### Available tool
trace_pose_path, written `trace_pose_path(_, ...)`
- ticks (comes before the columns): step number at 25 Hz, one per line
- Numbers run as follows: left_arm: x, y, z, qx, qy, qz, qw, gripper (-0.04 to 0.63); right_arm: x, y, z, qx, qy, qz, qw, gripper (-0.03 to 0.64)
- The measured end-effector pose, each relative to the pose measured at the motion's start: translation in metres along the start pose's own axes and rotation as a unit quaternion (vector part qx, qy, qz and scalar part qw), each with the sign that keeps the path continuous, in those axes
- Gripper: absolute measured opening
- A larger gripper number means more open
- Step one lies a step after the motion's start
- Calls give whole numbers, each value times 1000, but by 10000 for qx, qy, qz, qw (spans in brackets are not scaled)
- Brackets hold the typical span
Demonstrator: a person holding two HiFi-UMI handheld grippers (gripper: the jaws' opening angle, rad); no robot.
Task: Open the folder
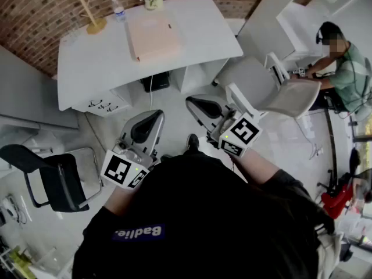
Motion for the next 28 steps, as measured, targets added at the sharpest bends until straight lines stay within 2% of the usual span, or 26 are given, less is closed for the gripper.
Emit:
trace_pose_path(18,6,1,-8,45,-36,11,10000,0,-10,6,-7,-27,46,-34,10000,28)
trace_pose_path(24,-10,12,-19,97,-103,-166,9998,0,-13,13,15,-183,71,-54,9998,28)
trace_pose_path(28,-30,16,-35,-5,-236,-211,9995,0,-24,17,43,-280,-28,11,9996,28)
Point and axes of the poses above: the fingertips, and each gripper's own axes: x backward along the fingers, z to its right, y out of its underside, the point moved 4 cm from there along x, backward along the fingers
